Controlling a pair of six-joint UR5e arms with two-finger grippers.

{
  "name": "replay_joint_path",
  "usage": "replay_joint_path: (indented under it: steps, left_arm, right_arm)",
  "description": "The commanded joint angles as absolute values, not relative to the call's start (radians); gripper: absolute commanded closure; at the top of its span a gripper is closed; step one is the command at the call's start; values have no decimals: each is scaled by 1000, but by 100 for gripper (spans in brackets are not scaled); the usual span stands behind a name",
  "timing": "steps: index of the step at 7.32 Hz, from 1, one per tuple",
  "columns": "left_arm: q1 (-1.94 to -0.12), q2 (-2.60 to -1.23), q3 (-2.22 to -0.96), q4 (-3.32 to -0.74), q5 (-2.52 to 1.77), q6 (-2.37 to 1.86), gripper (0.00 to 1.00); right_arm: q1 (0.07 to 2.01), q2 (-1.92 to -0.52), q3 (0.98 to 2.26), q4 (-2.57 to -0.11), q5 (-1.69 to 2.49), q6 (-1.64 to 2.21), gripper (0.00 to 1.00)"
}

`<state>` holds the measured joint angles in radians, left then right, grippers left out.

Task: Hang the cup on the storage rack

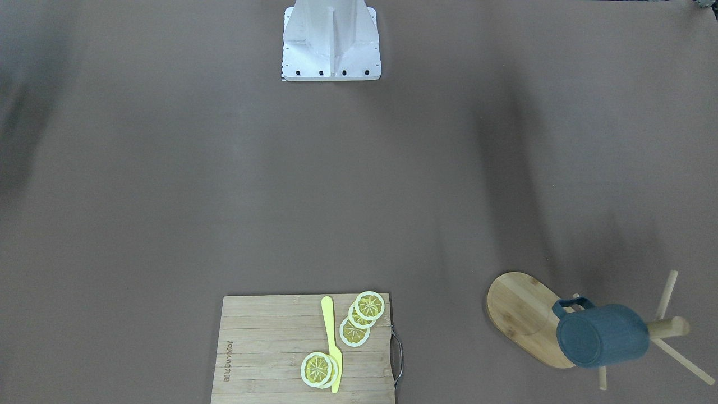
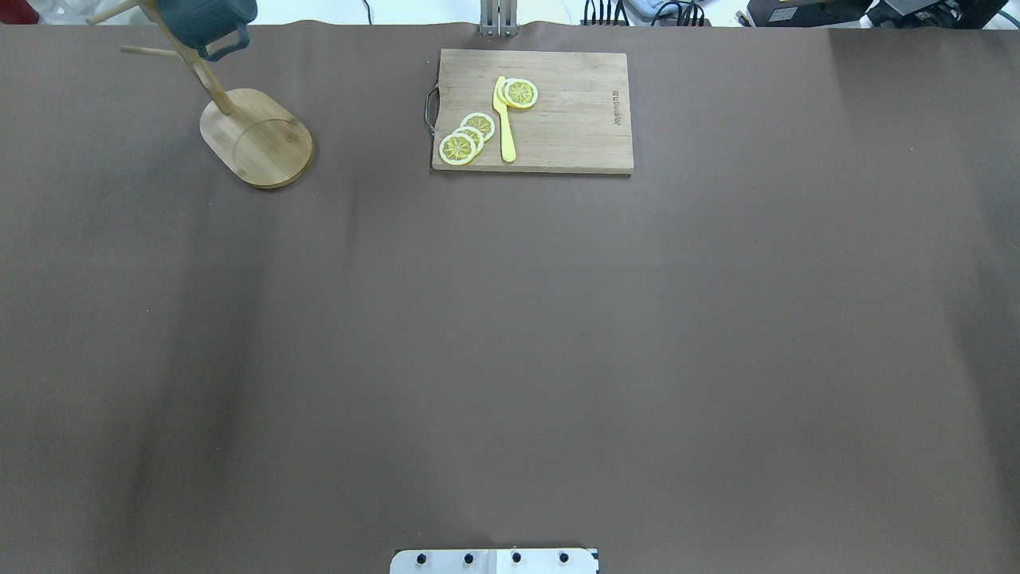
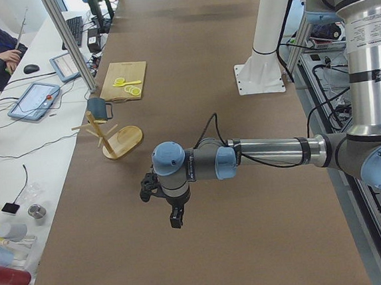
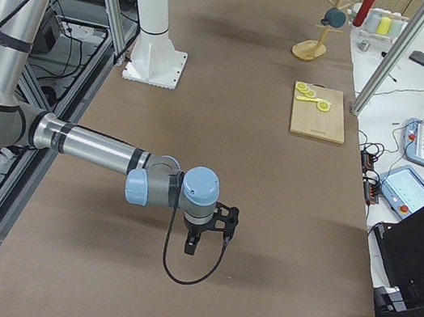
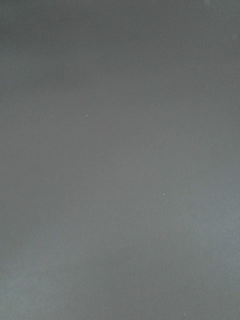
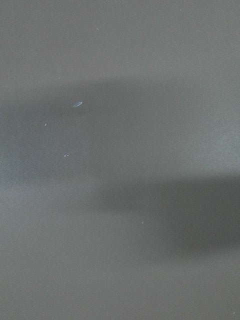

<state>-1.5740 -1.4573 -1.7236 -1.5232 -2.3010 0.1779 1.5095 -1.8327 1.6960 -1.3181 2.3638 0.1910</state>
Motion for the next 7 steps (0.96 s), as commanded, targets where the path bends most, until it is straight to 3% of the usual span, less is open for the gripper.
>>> replay_joint_path:
  steps: [1,7]
  left_arm:
    - [-1574,-1457,-1724,-1523,-2301,178,0]
    - [-1574,-1459,-1733,-1523,-2301,178,0]
  right_arm:
    - [1509,-1833,1706,-1318,2390,192,0]
    - [1509,-1835,1710,-1316,2388,190,0]
